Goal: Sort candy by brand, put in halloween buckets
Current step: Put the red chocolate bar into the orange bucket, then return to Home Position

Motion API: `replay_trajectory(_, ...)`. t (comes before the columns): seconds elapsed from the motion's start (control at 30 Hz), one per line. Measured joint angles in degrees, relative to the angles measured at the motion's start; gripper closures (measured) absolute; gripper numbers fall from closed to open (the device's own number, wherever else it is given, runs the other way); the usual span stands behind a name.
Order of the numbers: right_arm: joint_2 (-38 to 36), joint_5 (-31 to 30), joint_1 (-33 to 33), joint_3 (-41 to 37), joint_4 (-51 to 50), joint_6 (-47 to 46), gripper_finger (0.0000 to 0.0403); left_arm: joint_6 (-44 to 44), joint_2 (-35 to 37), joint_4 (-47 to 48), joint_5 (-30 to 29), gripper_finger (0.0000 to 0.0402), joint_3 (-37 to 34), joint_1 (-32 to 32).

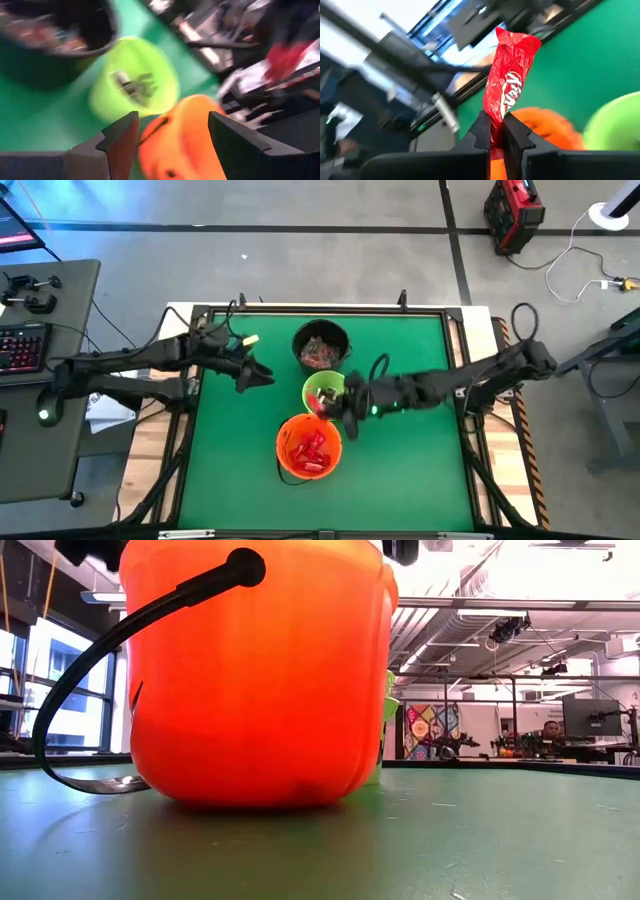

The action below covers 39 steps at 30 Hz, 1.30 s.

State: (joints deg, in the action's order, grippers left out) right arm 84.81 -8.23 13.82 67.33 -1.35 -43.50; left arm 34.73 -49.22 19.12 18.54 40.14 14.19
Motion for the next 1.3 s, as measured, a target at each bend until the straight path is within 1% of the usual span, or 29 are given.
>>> replay_trajectory(0.1,2.2,-0.3,4.3,0.0,1.6,-0.1,0.0398,4.4,1.2,-6.5,-2.5,0.0174,0.0,-4.4)
replay_trajectory(0.2,4.6,-0.9,6.9,0.0,1.6,0.0,0.0395,7.4,2.2,-12.0,-7.3,0.0174,0.0,-9.2)
replay_trajectory(0.3,6.6,-1.2,7.8,0.0,1.9,-0.1,0.0377,8.1,3.0,-15.9,-12.7,0.0174,0.0,-13.5)
replay_trajectory(0.4,8.3,-1.2,7.7,0.8,1.5,0.5,0.0342,8.1,3.5,-17.6,-18.0,0.0174,0.0,-17.0)
replay_trajectory(0.57,9.2,-1.1,6.1,2.4,-0.6,3.4,0.0253,6.7,3.5,-18.1,-23.0,0.0174,0.0,-19.6)
replay_trajectory(0.7,9.1,0.1,5.4,4.3,-1.3,6.8,0.0191,6.6,3.6,-18.2,-23.3,0.0174,0.0,-19.9)
replay_trajectory(0.8,8.3,2.1,5.0,7.2,-1.9,11.0,0.0166,3.8,4.8,-18.3,-21.2,0.0174,0.4,-19.9)
replay_trajectory(0.9,6.7,2.0,4.3,10.5,-5.1,15.1,0.0161,-1.3,7.6,-18.3,-20.8,0.0174,1.5,-19.9)
replay_trajectory(1.07,5.0,-1.5,2.6,16.4,-16.8,19.0,0.016,-9.0,14.5,-17.8,-23.1,0.0174,0.6,-19.9)
replay_trajectory(1.17,4.8,-2.3,1.4,19.8,-24.1,21.3,0.016,-11.5,19.2,-21.8,-23.5,0.0174,-3.8,-20.5)
replay_trajectory(1.3,4.8,-2.3,0.1,23.0,-30.1,18.6,0.016,-14.3,23.9,-33.3,-23.7,0.0174,-13.5,-20.3)
